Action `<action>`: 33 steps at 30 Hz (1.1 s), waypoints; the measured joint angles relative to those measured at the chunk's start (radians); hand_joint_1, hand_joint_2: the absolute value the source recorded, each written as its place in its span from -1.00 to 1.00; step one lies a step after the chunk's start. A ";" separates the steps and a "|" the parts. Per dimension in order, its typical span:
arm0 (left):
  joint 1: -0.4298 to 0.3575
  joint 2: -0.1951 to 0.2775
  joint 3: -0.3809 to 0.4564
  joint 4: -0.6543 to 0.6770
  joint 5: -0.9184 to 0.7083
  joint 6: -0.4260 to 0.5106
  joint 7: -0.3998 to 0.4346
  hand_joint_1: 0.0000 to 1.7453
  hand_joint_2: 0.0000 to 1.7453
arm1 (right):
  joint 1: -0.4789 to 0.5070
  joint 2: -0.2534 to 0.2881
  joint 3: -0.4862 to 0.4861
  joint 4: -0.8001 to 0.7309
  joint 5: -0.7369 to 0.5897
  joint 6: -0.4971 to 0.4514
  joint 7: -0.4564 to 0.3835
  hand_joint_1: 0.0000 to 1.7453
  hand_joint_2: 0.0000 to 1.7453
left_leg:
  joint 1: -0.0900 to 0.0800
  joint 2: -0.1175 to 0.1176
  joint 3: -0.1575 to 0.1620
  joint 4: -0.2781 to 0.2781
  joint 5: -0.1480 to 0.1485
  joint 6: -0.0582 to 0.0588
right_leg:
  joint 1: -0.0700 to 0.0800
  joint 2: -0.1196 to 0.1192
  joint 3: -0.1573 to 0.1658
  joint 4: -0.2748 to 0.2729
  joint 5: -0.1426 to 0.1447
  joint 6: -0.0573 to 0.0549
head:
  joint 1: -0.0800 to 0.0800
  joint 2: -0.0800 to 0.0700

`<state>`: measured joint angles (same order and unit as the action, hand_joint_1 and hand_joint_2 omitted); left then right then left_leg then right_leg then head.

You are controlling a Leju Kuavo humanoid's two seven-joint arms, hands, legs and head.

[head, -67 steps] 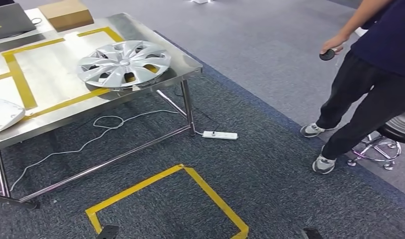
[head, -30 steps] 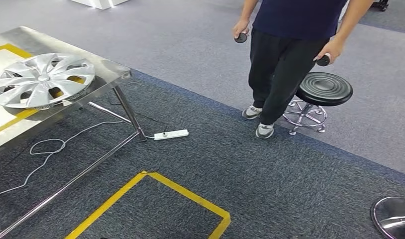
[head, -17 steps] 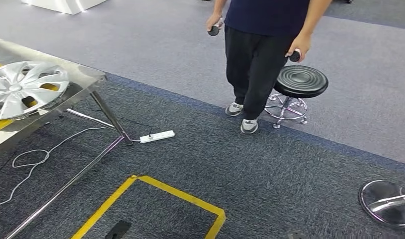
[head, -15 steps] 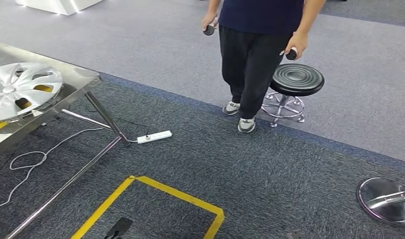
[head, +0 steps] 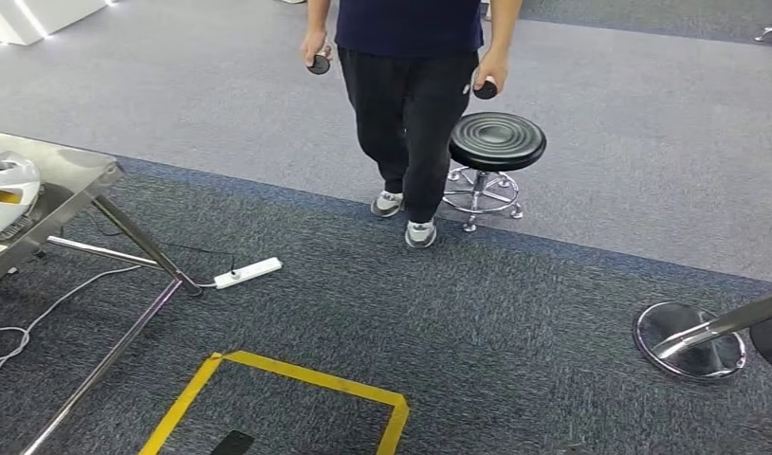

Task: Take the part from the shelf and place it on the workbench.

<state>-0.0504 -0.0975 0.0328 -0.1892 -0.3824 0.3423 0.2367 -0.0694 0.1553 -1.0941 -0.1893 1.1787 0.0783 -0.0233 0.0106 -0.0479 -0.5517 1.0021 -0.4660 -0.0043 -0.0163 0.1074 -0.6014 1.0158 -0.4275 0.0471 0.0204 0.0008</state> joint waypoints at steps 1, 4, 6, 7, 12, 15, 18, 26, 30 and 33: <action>0.000 0.000 0.000 0.000 0.002 -0.004 0.003 -1.00 -1.00 | 0.002 0.000 0.000 0.000 0.002 0.001 0.000 -1.00 -1.00 | -0.001 0.008 0.001 -0.002 0.002 0.008 | -0.001 -0.012 -0.005 0.005 -0.005 0.005 | 0.001 0.000; 0.001 0.002 0.001 0.000 0.006 -0.006 0.004 -1.00 -1.00 | -0.003 0.000 0.000 0.000 0.004 0.002 0.000 -1.00 -1.00 | -0.004 0.036 0.002 -0.006 0.004 0.025 | 0.002 -0.083 -0.065 0.136 -0.083 0.014 | 0.009 0.000; 0.005 0.002 0.002 0.000 0.007 -0.007 0.004 -1.00 -1.00 | -0.006 0.000 0.000 0.000 0.004 0.002 0.000 -1.00 -1.00 | -0.009 0.059 0.002 -0.005 0.003 0.029 | 0.002 -0.099 -0.124 0.266 -0.141 0.015 | 0.009 0.000; 0.006 0.003 0.002 0.000 0.007 -0.007 0.004 -1.00 -1.00 | -0.005 0.000 0.000 0.000 0.004 0.002 0.000 -1.00 -1.00 | -0.010 0.069 0.003 -0.005 0.002 0.029 | 0.003 -0.100 -0.135 0.292 -0.145 0.015 | 0.009 0.000; 0.005 0.001 0.013 0.000 0.042 -0.008 -0.017 -1.00 -1.00 | -0.006 0.000 0.002 0.000 0.014 0.002 -0.008 -1.00 -1.00 | -0.016 0.109 0.017 -0.004 -0.009 0.016 | 0.008 -0.155 0.012 0.033 -0.029 0.003 | 0.008 0.000; 0.004 -0.003 0.042 0.000 0.090 -0.007 -0.046 -1.00 -1.00 | -0.010 0.000 0.005 0.000 0.023 0.002 -0.020 -1.00 -1.00 | -0.018 0.128 0.021 -0.006 -0.009 0.002 | 0.013 -0.144 0.021 0.011 -0.021 -0.010 | 0.007 0.000; 0.002 -0.007 0.079 0.000 0.141 -0.003 -0.054 -1.00 -1.00 | -0.012 0.000 0.014 0.000 0.033 0.000 -0.023 -1.00 -1.00 | -0.013 0.101 0.003 0.045 -0.051 -0.012 | 0.008 -0.117 0.021 0.003 -0.013 -0.027 | 0.003 0.000; 0.016 0.006 0.171 0.000 0.191 0.001 0.045 -1.00 -1.00 | -0.012 0.000 0.021 0.000 0.049 0.001 0.018 -1.00 -1.00 | -0.007 0.020 -0.041 0.101 -0.022 -0.013 | 0.007 -0.029 0.016 0.005 -0.007 -0.030 | -0.002 0.000; 0.016 0.012 0.189 0.000 0.188 0.001 0.049 -1.00 -1.00 | -0.011 0.000 0.026 0.000 0.049 0.000 0.029 -1.00 -1.00 | -0.005 -0.011 0.000 -0.001 0.003 -0.001 | 0.004 0.004 0.000 0.004 0.000 -0.007 | -0.001 0.000; 0.016 0.016 0.196 0.000 0.184 0.001 0.050 -1.00 -1.00 | -0.005 0.000 0.027 0.001 0.048 0.000 0.031 -1.00 -1.00 | -0.005 0.017 0.003 -0.010 0.011 0.018 | 0.004 -0.039 -0.028 0.047 -0.026 0.007 | 0.003 0.000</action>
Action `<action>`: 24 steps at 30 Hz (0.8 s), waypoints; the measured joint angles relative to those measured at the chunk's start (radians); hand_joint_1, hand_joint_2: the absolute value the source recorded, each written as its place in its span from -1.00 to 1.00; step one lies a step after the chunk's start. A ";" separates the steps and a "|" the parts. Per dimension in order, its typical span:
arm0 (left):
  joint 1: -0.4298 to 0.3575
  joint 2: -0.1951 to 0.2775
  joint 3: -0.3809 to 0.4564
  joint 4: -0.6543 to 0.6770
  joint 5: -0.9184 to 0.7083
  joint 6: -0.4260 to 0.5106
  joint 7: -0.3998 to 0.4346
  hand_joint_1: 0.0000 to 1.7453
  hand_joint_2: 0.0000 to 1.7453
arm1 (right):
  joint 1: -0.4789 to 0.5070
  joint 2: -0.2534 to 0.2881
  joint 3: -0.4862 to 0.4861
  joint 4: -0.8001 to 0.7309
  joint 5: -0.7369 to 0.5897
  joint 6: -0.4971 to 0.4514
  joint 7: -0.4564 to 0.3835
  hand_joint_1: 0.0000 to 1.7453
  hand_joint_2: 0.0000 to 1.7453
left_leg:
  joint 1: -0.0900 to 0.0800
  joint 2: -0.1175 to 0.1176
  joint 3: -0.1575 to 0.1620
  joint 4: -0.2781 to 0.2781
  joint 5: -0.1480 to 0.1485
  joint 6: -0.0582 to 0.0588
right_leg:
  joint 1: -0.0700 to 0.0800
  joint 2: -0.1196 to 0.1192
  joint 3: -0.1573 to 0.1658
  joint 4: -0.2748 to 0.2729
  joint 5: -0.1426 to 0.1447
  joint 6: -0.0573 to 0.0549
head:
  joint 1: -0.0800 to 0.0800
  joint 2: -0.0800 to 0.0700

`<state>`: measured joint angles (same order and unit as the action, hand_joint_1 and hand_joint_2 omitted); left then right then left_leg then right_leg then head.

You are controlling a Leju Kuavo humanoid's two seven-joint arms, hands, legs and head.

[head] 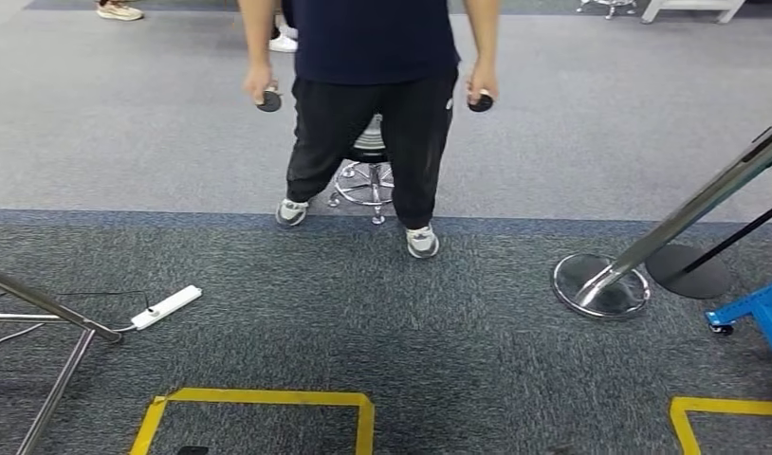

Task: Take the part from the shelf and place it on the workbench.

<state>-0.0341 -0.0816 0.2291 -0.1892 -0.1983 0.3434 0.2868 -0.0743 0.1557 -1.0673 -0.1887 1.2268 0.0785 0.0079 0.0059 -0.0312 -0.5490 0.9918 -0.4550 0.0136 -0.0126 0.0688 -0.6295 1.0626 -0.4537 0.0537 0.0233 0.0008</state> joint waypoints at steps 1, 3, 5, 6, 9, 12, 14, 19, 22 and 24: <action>0.001 0.001 0.002 0.000 -0.001 -0.001 0.000 -1.00 -1.00 | -0.001 0.000 0.000 0.000 -0.002 0.000 0.000 -1.00 -1.00 | -0.001 0.011 0.001 -0.001 0.001 0.003 | 0.001 -0.028 -0.022 0.050 -0.028 0.002 | 0.002 0.000; 0.003 0.004 0.005 0.000 -0.005 -0.006 0.000 -1.00 -1.00 | -0.006 0.001 0.001 0.000 -0.008 -0.005 -0.002 -1.00 -1.00 | -0.004 0.034 0.001 -0.001 -0.001 0.007 | 0.002 -0.057 -0.082 0.180 -0.087 0.006 | 0.004 0.000; 0.003 0.008 0.006 0.000 -0.015 -0.015 0.000 -1.00 -1.00 | -0.007 0.000 0.001 0.000 -0.018 -0.013 -0.013 -1.00 -1.00 | -0.006 0.057 0.002 0.000 -0.002 0.008 | 0.002 -0.062 -0.102 0.228 -0.093 0.008 | 0.004 0.000; 0.002 0.010 0.006 0.000 -0.021 -0.020 0.000 -1.00 -1.00 | -0.006 -0.001 0.001 0.000 -0.024 -0.016 -0.022 -1.00 -1.00 | -0.006 0.067 0.003 0.000 -0.003 0.008 | 0.002 -0.065 -0.081 0.192 -0.070 0.007 | 0.004 0.000; -0.001 0.012 0.005 0.000 -0.048 -0.035 -0.006 -1.00 -1.00 | -0.015 -0.008 0.001 0.000 -0.037 -0.022 -0.045 -1.00 -1.00 | -0.009 0.091 0.009 0.001 -0.009 -0.001 | 0.006 -0.104 0.026 0.004 0.002 0.000 | 0.003 0.000; -0.009 0.015 0.000 0.000 -0.077 -0.038 -0.049 -1.00 -1.00 | -0.029 -0.012 -0.002 0.000 -0.050 -0.028 -0.041 -1.00 -1.00 | -0.014 0.111 0.013 0.001 -0.011 -0.015 | 0.011 -0.103 0.048 -0.039 0.010 -0.017 | 0.001 0.000; -0.028 0.018 -0.008 -0.001 -0.095 -0.036 -0.093 -1.00 -1.00 | -0.036 -0.013 -0.008 0.000 -0.064 -0.034 -0.037 -1.00 -1.00 | -0.011 0.107 0.010 0.008 -0.019 -0.026 | 0.009 -0.088 0.044 -0.042 0.015 -0.029 | 0.001 0.000; -0.071 0.026 -0.022 -0.002 -0.110 -0.035 -0.119 -1.00 -1.00 | -0.064 -0.011 -0.017 0.000 -0.082 -0.041 -0.048 -1.00 -1.00 | -0.007 0.044 -0.106 0.261 -0.143 -0.040 | 0.004 -0.044 0.039 -0.045 0.023 -0.047 | -0.004 0.000; -0.073 0.029 -0.025 -0.002 -0.117 -0.029 -0.122 -1.00 -1.00 | -0.059 -0.010 -0.018 0.000 -0.081 -0.042 -0.042 -1.00 -1.00 | -0.005 0.035 -0.093 0.222 -0.085 -0.037 | 0.003 -0.007 0.040 -0.044 0.025 -0.045 | -0.004 0.000; -0.077 0.032 -0.028 -0.002 -0.124 -0.025 -0.120 -1.00 -1.00 | -0.053 -0.008 -0.018 0.000 -0.080 -0.049 -0.020 -1.00 -1.00 | 0.002 -0.005 -0.036 0.089 -0.022 -0.036 | 0.003 0.014 0.036 -0.041 0.027 -0.038 | -0.004 0.000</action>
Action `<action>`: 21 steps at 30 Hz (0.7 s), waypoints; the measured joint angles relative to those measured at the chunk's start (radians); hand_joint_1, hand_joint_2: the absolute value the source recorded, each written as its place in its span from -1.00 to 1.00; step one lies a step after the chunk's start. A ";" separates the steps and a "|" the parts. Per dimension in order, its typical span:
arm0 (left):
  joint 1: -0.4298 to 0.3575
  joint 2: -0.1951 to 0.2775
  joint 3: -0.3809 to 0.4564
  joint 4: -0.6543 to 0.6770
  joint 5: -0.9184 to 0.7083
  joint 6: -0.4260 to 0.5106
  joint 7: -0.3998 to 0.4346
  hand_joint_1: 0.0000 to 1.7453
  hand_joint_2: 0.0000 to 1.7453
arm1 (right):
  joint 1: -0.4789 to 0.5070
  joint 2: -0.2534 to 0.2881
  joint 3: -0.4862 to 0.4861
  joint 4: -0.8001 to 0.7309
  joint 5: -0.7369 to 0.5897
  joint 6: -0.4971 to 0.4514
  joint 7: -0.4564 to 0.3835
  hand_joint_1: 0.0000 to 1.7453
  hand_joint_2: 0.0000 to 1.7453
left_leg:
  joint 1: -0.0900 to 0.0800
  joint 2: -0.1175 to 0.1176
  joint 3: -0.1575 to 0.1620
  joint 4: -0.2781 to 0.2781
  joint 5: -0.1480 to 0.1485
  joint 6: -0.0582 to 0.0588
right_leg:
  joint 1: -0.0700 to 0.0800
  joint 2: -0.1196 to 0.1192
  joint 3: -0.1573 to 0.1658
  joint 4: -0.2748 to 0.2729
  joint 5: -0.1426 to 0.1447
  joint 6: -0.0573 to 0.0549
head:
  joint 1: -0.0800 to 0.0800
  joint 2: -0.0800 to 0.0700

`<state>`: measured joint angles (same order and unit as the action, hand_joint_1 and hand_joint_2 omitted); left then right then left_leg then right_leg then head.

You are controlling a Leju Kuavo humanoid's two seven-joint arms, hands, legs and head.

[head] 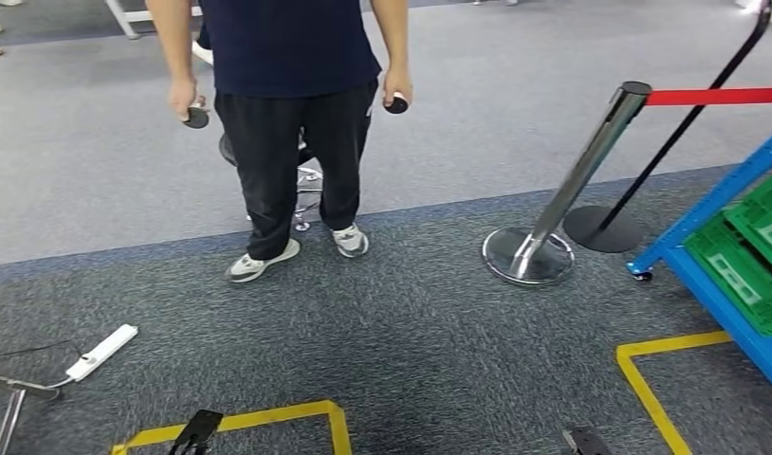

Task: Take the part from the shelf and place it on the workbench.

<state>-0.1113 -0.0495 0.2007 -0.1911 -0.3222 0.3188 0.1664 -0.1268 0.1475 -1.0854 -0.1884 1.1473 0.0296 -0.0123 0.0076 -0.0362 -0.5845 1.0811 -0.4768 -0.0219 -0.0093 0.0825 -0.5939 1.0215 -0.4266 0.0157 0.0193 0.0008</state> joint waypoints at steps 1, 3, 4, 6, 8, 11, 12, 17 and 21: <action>-0.001 0.000 -0.002 0.000 -0.003 0.000 0.004 -1.00 -1.00 | 0.003 0.000 0.000 0.000 -0.001 -0.005 0.014 -1.00 -1.00 | 0.002 -0.019 0.020 -0.047 0.014 0.002 | 0.000 0.008 -0.004 0.002 0.001 0.005 | 0.001 0.000; 0.005 -0.003 -0.007 0.000 -0.009 0.002 0.022 -1.00 -1.00 | 0.015 0.000 -0.006 0.000 -0.006 -0.014 0.038 -1.00 -1.00 | 0.002 -0.032 0.032 -0.079 0.014 0.010 | -0.001 0.025 -0.012 0.002 0.005 0.018 | 0.001 0.000; 0.011 -0.006 -0.010 0.000 -0.012 0.002 0.036 -1.00 -1.00 | 0.024 0.000 -0.010 0.000 -0.010 -0.017 0.044 -1.00 -1.00 | 0.000 -0.023 0.031 -0.079 0.016 0.017 | -0.004 0.030 -0.016 0.000 0.007 0.024 | 0.000 0.000; 0.028 -0.013 -0.014 0.000 -0.020 -0.008 0.068 -1.00 -1.00 | 0.038 0.000 -0.019 0.000 -0.018 -0.025 0.043 -1.00 -1.00 | -0.001 -0.003 0.034 -0.084 0.019 0.030 | -0.004 0.001 -0.033 0.024 -0.010 0.032 | 0.004 0.000; 0.046 -0.023 -0.019 0.000 -0.034 -0.030 0.095 -1.00 -1.00 | 0.039 0.000 -0.024 0.000 -0.025 -0.031 0.021 -1.00 -1.00 | -0.004 0.020 0.035 -0.086 0.019 0.041 | -0.001 -0.050 -0.083 0.127 -0.066 0.037 | 0.008 0.000; 0.062 -0.036 -0.035 0.000 -0.056 -0.046 0.115 -1.00 -1.00 | 0.031 -0.001 -0.026 0.000 -0.022 -0.042 -0.022 -1.00 -1.00 | -0.008 0.057 0.037 -0.086 0.016 0.046 | -0.001 -0.073 -0.156 0.284 -0.119 0.042 | 0.010 0.000; 0.063 -0.038 -0.040 0.000 -0.059 -0.048 0.118 -1.00 -1.00 | 0.030 -0.001 -0.026 0.000 -0.019 -0.045 -0.028 -1.00 -1.00 | -0.008 0.066 0.038 -0.086 0.015 0.046 | -0.001 -0.075 -0.148 0.273 -0.104 0.042 | 0.010 0.000; 0.060 -0.043 -0.046 0.000 -0.067 -0.056 0.089 -1.00 -1.00 | 0.017 -0.001 -0.026 -0.001 -0.020 -0.061 -0.023 -1.00 -1.00 | -0.017 0.101 0.051 -0.084 0.004 0.029 | 0.008 -0.131 -0.001 0.012 -0.011 0.026 | 0.008 0.000; 0.040 -0.043 -0.055 0.000 -0.076 -0.054 0.032 -1.00 -1.00 | 0.022 -0.003 -0.026 -0.001 -0.009 -0.077 0.000 -1.00 -1.00 | -0.015 0.104 0.051 -0.074 -0.011 0.009 | 0.008 -0.102 0.000 0.002 -0.007 0.001 | 0.006 0.000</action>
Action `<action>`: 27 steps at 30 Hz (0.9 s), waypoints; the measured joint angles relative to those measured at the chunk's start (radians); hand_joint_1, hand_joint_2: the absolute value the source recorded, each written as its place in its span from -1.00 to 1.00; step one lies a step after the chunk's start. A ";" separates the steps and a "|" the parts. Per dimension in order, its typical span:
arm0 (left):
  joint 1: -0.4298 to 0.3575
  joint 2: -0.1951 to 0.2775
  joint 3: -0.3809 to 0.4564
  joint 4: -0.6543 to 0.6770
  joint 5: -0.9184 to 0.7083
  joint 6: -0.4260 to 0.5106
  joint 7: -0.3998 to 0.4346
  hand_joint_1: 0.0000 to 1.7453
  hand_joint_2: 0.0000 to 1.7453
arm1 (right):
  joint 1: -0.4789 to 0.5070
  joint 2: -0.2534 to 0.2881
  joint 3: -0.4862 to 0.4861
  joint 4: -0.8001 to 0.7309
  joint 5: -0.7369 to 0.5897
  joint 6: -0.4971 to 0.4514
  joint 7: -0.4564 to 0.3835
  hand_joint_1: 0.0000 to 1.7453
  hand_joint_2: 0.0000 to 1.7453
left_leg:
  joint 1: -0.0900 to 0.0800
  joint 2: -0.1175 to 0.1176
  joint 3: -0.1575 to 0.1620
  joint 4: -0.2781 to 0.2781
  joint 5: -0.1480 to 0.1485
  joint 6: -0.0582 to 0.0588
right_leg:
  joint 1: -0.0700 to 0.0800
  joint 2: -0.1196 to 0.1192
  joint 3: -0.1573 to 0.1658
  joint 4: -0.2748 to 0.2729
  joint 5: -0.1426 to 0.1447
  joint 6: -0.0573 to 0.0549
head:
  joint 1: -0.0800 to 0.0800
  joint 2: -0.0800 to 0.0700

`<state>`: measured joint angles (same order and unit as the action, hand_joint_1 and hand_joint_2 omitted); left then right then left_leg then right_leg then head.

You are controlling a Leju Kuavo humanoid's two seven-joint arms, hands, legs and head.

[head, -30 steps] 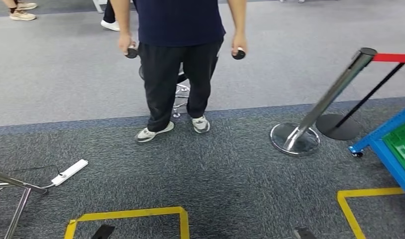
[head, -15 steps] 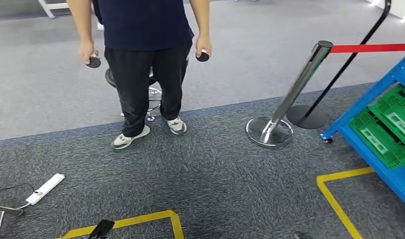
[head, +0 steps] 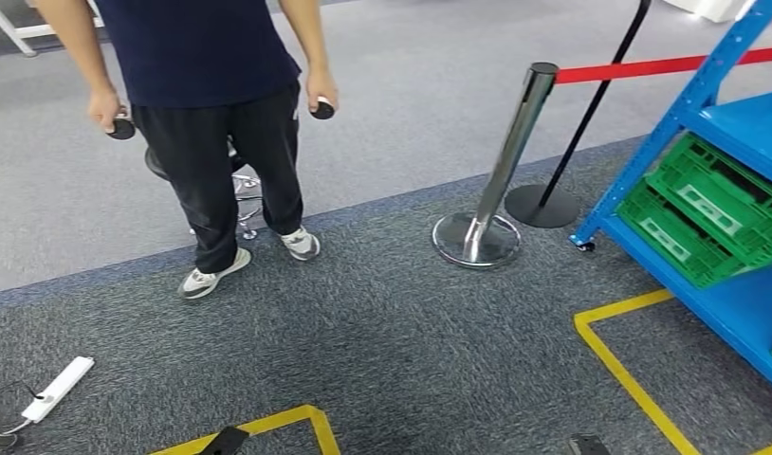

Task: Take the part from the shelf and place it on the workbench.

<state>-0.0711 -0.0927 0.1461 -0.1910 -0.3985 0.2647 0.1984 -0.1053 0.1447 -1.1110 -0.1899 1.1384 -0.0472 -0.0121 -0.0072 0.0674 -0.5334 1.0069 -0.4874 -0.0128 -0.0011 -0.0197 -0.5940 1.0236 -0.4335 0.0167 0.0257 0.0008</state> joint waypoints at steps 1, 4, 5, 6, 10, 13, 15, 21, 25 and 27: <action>-0.005 0.000 -0.002 0.000 -0.002 0.001 -0.003 -1.00 -1.00 | 0.002 0.000 0.001 0.000 0.009 -0.010 0.003 -1.00 -1.00 | 0.001 -0.015 -0.013 0.032 -0.022 -0.005 | -0.003 0.008 0.001 -0.002 0.002 -0.005 | -0.002 0.000; -0.008 0.000 -0.007 0.000 -0.003 0.001 -0.004 -1.00 -1.00 | 0.005 0.000 0.006 0.000 0.037 -0.037 0.021 -1.00 -1.00 | 0.004 -0.052 -0.104 0.223 -0.114 -0.012 | -0.006 0.035 -0.001 -0.003 0.004 -0.014 | -0.005 0.000; -0.005 -0.001 -0.007 0.000 -0.003 0.000 -0.003 -1.00 -1.00 | 0.007 0.000 0.008 0.000 0.043 -0.040 0.028 -1.00 -1.00 | 0.004 -0.055 -0.128 0.268 -0.124 -0.012 | -0.006 0.047 -0.001 -0.003 0.005 -0.015 | -0.005 0.000; -0.001 -0.002 -0.007 0.000 -0.004 -0.001 -0.002 -1.00 -1.00 | 0.011 0.000 0.010 0.000 0.047 -0.041 0.034 -1.00 -1.00 | 0.004 -0.057 -0.136 0.279 -0.114 -0.011 | -0.006 0.059 -0.001 -0.003 0.005 -0.015 | -0.005 0.000; 0.008 -0.004 -0.010 0.000 -0.016 -0.009 0.022 -1.00 -1.00 | 0.018 0.001 0.016 0.000 0.057 -0.068 0.016 -1.00 -1.00 | 0.010 -0.113 -0.044 0.060 0.013 -0.003 | -0.006 0.103 -0.004 0.001 0.008 -0.006 | -0.005 0.000; 0.014 -0.006 -0.015 0.001 -0.031 -0.019 0.042 -1.00 -1.00 | 0.019 0.002 0.021 0.000 0.058 -0.096 -0.011 -1.00 -1.00 | 0.011 -0.136 -0.019 -0.007 0.028 0.008 | -0.007 0.130 -0.017 0.001 0.013 0.012 | -0.006 0.000; 0.016 -0.006 -0.017 0.001 -0.034 -0.020 0.044 -1.00 -1.00 | 0.025 0.002 0.022 0.000 0.058 -0.101 -0.013 -1.00 -1.00 | 0.010 -0.119 -0.018 -0.013 0.033 0.022 | -0.009 0.114 -0.027 0.008 0.008 0.022 | -0.004 0.000; 0.026 -0.006 -0.022 0.001 -0.032 -0.015 0.039 -1.00 -1.00 | 0.022 0.004 0.034 0.000 0.068 -0.161 0.005 -1.00 -1.00 | 0.008 -0.050 -0.013 -0.018 0.032 0.039 | -0.009 0.027 -0.154 0.287 -0.118 0.040 | 0.003 0.000; 0.026 -0.006 -0.022 0.001 -0.031 -0.012 0.027 -1.00 -1.00 | 0.022 0.005 0.036 0.000 0.074 -0.185 0.024 -1.00 -1.00 | 0.005 -0.016 0.000 -0.015 0.021 0.025 | -0.009 -0.019 -0.028 0.064 -0.020 0.039 | 0.003 0.000; 0.024 -0.006 -0.022 0.001 -0.031 -0.012 0.021 -1.00 -1.00 | 0.020 0.007 0.037 0.000 0.075 -0.186 0.036 -1.00 -1.00 | -0.002 -0.003 0.005 -0.015 0.016 0.016 | -0.006 -0.035 0.004 0.009 -0.012 0.027 | 0.001 0.000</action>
<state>-0.0467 -0.0987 0.1243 -0.1904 -0.4294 0.2525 0.2195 -0.0855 0.1515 -1.0743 -0.1896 1.2139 -0.2333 0.0244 -0.0087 0.0641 -0.5282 0.9917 -0.4714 0.0028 -0.0071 -0.0545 -0.5904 1.0324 -0.4459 0.0434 0.0265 0.0008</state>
